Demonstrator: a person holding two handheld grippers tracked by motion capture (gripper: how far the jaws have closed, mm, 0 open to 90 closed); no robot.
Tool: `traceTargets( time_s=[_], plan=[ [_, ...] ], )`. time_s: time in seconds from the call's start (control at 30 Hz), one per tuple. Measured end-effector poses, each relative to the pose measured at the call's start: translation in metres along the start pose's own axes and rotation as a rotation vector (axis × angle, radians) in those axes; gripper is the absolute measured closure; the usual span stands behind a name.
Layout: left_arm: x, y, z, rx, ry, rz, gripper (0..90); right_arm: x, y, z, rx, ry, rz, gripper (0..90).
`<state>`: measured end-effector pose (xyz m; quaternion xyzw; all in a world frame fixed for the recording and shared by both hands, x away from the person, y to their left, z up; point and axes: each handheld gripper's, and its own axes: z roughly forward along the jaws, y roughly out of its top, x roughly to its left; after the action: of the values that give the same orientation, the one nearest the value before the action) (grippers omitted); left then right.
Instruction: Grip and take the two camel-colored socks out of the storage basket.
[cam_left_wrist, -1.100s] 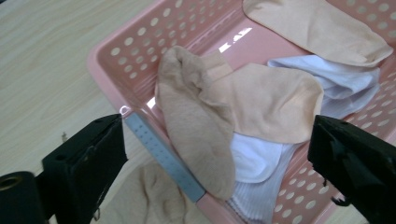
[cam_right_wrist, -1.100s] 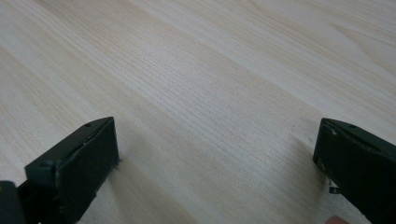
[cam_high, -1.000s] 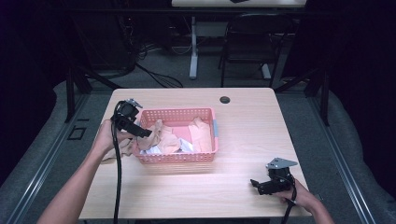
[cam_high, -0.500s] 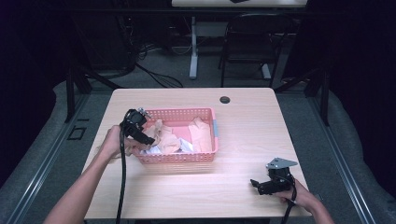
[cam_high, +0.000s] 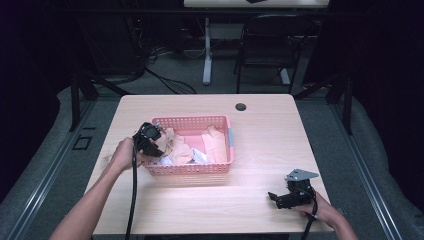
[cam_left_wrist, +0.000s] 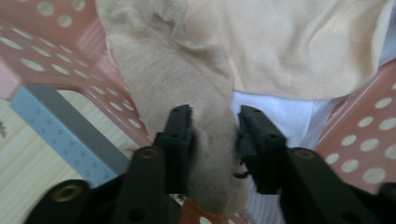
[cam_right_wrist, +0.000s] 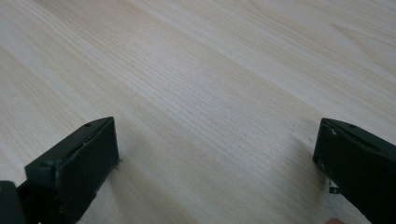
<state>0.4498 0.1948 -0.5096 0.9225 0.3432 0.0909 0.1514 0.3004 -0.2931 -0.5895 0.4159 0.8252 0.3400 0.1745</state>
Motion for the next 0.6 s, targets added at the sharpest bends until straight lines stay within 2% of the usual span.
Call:
traceTargets(
  time_s=[0.07,0.1,0.17,0.3,0.47,0.6],
  plan=[
    [0.0,-0.001,0.0,-0.004,-0.01,-0.005,74.1,0.0,0.0,0.0,0.0,0.0,0.0,0.0],
    [0.001,-0.002,0.0,-0.007,-0.028,-0.01,77.2,0.0,0.0,0.0,0.0,0.0,0.0,0.0],
    [0.001,-0.003,-0.001,-0.007,-0.035,-0.009,80.6,0.0,0.0,0.0,0.0,0.0,0.0,0.0],
    [0.004,-0.002,-0.009,-0.029,-0.054,-0.024,82.6,0.0,0.0,0.0,0.0,0.0,0.0,0.0],
    [0.008,0.004,-0.026,-0.056,-0.082,-0.034,82.8,0.0,0.0,0.0,0.0,0.0,0.0,0.0],
    [0.01,0.01,-0.04,-0.069,-0.091,-0.026,82.8,0.0,0.0,0.0,0.0,0.0,0.0,0.0]
  ],
)
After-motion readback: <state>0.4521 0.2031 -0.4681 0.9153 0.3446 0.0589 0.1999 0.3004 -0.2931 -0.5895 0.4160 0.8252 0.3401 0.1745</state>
